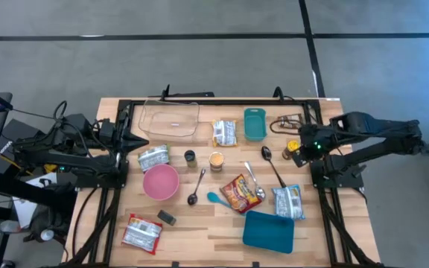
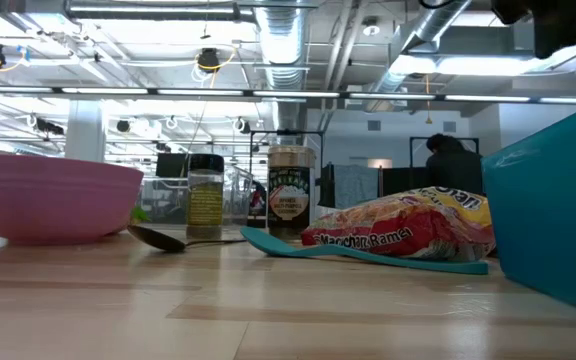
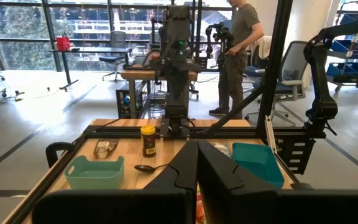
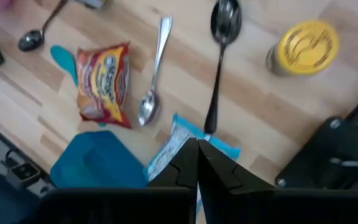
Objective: Pick & Place Food Item
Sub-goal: Put the blue noodle pack into the transparent bin
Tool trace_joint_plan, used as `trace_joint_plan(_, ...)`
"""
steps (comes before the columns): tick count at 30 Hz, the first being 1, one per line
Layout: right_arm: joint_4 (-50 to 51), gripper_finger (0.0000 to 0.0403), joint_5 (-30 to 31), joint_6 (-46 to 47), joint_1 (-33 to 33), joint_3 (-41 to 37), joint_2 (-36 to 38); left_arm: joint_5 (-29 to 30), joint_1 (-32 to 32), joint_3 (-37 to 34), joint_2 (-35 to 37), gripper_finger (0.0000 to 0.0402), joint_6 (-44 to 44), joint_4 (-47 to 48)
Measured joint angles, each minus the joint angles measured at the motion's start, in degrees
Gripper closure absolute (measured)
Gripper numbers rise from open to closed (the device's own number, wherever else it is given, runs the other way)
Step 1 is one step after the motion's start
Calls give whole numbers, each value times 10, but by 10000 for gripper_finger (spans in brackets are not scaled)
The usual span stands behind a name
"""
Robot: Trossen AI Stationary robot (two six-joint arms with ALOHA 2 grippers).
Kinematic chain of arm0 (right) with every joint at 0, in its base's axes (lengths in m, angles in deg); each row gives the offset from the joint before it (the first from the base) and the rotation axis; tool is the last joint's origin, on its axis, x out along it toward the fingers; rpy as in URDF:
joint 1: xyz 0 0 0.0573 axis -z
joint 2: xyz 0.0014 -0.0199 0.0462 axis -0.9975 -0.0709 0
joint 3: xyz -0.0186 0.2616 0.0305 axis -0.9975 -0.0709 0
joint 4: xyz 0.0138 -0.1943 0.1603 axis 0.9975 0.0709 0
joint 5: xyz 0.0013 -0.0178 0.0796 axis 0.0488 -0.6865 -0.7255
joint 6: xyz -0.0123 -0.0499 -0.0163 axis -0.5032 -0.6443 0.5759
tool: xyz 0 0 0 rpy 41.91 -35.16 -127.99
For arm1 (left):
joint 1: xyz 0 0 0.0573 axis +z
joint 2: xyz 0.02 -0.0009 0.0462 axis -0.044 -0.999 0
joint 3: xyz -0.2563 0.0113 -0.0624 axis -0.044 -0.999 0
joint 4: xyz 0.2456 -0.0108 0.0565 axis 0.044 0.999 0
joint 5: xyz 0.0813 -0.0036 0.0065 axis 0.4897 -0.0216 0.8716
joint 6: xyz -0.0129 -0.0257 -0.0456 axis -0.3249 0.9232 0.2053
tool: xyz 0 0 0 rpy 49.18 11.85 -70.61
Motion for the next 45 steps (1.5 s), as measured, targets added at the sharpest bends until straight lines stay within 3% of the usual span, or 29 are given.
trace_joint_plan(21,-19,396,-59,211,-146,-161,0,0,0,0,0,402,0,0)
trace_joint_plan(27,-45,351,-67,242,-166,-198,4,0,0,0,0,402,0,0)
trace_joint_plan(35,-183,288,-101,289,-182,-287,35,0,0,0,0,402,0,0)
trace_joint_plan(45,-215,226,-75,346,-189,-327,67,0,0,0,0,402,0,0)
